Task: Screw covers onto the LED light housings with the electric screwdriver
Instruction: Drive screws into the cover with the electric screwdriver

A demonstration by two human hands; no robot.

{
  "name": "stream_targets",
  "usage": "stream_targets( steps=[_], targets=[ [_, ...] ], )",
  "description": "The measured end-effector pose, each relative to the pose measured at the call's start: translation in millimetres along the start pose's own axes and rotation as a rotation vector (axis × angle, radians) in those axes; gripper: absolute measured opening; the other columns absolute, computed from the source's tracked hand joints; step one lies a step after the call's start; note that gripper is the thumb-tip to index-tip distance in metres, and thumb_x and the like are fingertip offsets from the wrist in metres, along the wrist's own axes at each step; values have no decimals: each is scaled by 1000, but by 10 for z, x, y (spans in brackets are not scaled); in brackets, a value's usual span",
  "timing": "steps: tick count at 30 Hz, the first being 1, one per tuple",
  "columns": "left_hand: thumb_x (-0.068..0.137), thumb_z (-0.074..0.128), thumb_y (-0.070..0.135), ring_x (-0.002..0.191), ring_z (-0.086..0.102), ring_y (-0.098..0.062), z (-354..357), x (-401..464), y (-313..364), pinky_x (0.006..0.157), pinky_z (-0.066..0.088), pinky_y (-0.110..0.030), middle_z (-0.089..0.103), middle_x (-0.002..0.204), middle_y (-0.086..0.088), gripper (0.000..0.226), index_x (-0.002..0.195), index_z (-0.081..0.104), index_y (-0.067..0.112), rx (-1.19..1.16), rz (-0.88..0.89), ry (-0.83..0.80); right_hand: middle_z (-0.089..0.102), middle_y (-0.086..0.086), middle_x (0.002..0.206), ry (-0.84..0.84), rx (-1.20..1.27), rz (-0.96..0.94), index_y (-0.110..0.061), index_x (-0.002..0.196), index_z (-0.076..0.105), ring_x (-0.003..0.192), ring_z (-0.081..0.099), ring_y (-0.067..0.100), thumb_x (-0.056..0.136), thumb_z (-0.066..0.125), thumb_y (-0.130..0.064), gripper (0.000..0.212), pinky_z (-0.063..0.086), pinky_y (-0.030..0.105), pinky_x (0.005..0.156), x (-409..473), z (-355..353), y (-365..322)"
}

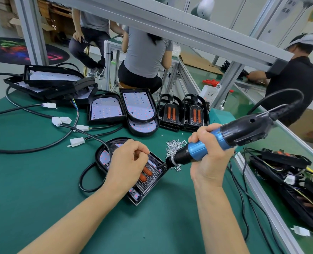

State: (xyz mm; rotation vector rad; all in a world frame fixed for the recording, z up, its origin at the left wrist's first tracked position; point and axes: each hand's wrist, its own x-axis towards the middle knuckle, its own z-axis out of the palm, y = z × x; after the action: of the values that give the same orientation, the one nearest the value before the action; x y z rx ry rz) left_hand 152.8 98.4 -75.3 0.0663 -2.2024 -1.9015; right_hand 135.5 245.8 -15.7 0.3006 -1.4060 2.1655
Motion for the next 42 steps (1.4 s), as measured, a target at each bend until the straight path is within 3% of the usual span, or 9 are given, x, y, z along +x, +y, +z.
stream_targets(
  steps=[7,11,14,17,19,26,31,37,42],
  targets=[
    [86,47,-4,47,65,-26,0,13,-3,36,49,-30,52,76,-18,24,75,59,14,-13,-9,-19,53,-3,54,-3,-21,-12,-26,59,59,52,49,18,70,56,3,31,44,27,54,-8,11,-24],
    [86,49,-1,48,66,-27,-16,34,31,38,51,-38,52,76,-11,24,74,59,16,18,-10,-19,52,-3,55,40,11,-24,-26,62,59,53,49,19,70,57,3,31,46,28,57,-30,-27,-52],
    [83,52,5,59,64,-27,26,153,118,53,52,-42,54,70,6,21,73,62,21,200,98,-29,53,-6,57,114,84,-50,-27,69,60,54,50,18,72,56,3,31,45,27,61,-16,-100,-136],
    [78,54,6,75,58,-20,201,371,240,71,48,-35,59,73,7,17,73,66,17,513,281,-124,51,-3,59,201,98,-89,-21,75,55,54,49,19,71,58,3,24,45,29,63,34,-186,-252],
    [78,52,7,82,57,-21,380,540,252,73,48,-33,61,78,5,18,78,68,14,675,283,-227,51,-3,59,247,88,-93,-19,77,53,54,49,18,70,59,2,22,44,29,63,63,-254,-316],
    [79,46,3,68,49,-34,864,881,74,58,38,-33,50,68,-14,24,58,41,12,1038,125,-492,52,-2,59,229,44,-45,-19,77,55,54,49,18,70,59,1,22,45,25,59,79,-465,-370],
    [80,49,2,91,63,-34,938,934,35,63,42,-33,65,93,-14,13,84,61,6,1157,142,-520,51,-1,59,244,29,-28,-21,76,57,53,50,18,69,60,1,24,46,25,57,82,-548,-333],
    [79,54,-3,90,64,-28,961,956,16,70,53,-35,67,93,-9,15,72,55,11,1183,165,-558,51,-1,58,238,37,-12,-22,74,57,53,50,19,68,60,2,25,47,26,56,86,-537,-292],
    [79,46,-4,76,57,-30,966,966,15,58,39,-31,54,75,-14,26,61,37,13,1207,148,-574,50,0,58,221,27,-10,-26,70,60,53,49,20,66,60,1,27,46,26,56,72,-499,-289]
  ],
)
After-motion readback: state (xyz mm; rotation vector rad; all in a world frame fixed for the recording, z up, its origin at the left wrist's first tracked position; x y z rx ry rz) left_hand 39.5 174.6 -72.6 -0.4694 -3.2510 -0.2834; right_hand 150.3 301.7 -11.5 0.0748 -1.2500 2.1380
